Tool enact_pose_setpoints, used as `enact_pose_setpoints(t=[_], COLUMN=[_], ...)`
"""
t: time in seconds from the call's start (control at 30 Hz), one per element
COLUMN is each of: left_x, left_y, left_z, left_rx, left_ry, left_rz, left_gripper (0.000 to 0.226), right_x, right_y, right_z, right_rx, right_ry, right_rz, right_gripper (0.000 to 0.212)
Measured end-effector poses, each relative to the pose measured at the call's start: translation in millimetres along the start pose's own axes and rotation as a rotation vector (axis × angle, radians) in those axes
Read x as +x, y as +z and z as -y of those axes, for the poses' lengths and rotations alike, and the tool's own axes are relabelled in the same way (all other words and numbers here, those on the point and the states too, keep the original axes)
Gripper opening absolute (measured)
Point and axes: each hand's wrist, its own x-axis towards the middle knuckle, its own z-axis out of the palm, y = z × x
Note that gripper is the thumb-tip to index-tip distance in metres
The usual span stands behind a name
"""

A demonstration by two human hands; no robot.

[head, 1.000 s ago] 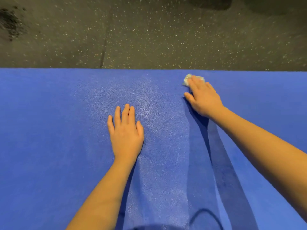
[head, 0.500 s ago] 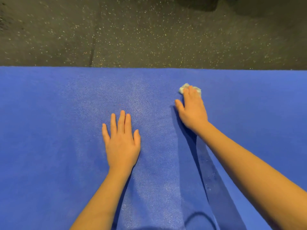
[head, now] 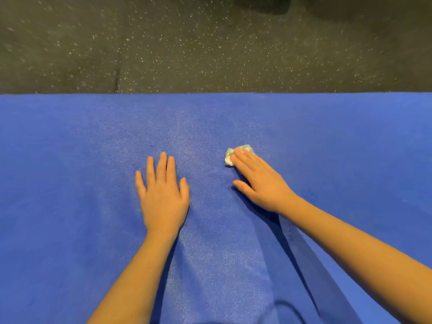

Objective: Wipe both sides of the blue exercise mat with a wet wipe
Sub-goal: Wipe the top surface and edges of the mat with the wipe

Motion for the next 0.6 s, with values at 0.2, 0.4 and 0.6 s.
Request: enact_pose_setpoints(t=[0.2,0.4,0.6], left_x=[-0.3,-8.5,-49.7], left_y=[-3.0,-16.0,-26.9], left_z=[0.7,-10.4,-19.7], left_rx=[-0.042,-0.117,-0.083], left_ry=[-0.006,-0.036,0.099], left_rz=[0.001,0.008,0.313], left_gripper=[0.058,0.044,0.085], right_x=[-11.6,-45.8,-53.8], right_y=[4.9,11.6,13.9], right_z=[13.7,15.4,34.1], right_rx=[0.112,-0.080,0.086], right_ry=[0.350,0.165,0.302], right_rz=[-0.274,-0.068,-0.134], right_gripper=[0.037,0.057,0.046])
